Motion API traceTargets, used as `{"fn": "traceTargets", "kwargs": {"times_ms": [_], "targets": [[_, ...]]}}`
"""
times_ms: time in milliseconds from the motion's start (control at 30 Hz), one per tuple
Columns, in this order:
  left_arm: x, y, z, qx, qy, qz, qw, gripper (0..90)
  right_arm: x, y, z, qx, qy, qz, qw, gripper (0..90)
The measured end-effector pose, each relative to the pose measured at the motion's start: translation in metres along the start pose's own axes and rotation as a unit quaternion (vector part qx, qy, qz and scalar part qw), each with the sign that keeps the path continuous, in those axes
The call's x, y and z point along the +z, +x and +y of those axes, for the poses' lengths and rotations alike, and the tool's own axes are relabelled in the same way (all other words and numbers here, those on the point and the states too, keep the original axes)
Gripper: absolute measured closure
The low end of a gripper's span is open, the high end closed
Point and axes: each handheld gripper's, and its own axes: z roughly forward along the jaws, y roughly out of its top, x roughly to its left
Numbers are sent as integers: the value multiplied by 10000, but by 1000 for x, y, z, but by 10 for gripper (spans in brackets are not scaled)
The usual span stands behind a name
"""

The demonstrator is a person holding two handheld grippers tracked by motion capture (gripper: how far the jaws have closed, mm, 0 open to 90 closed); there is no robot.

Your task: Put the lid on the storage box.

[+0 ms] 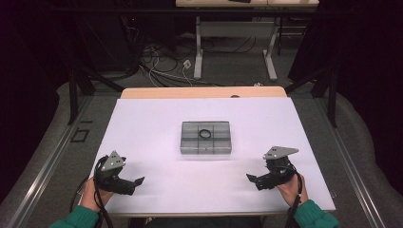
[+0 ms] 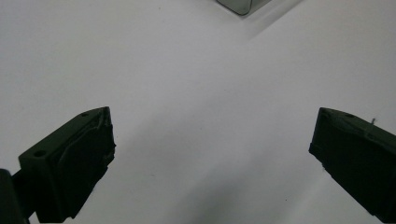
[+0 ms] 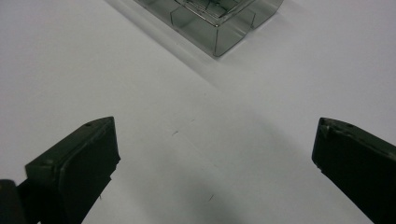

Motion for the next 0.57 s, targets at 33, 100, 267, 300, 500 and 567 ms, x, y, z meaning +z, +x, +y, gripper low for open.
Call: {"fn": "traceTargets", "kwargs": {"times_ms": [33,100,267,300,500,567], "targets": [[0,0,0,5,-23,-1,10000,0,0,0,-1,15,11,15,10000,2],[1,0,-1,37,16,-9,10000,0,-1,0,-2,16,1,5,10000,1],[1,1,0,55,72,-58,9999,0,-1,0,-4,29,0,-18,10000,1],[1,1,0,55,72,-58,9999,0,0,-1,-4,-1,3,22,10000,1],[4,2,1,15,33,-114,9999,0,1,-1,-3,-16,53,63,10000,1],[4,1,2,28,74,-121,9999,0,1,-2,-4,-4,56,65,10000,0]]}}
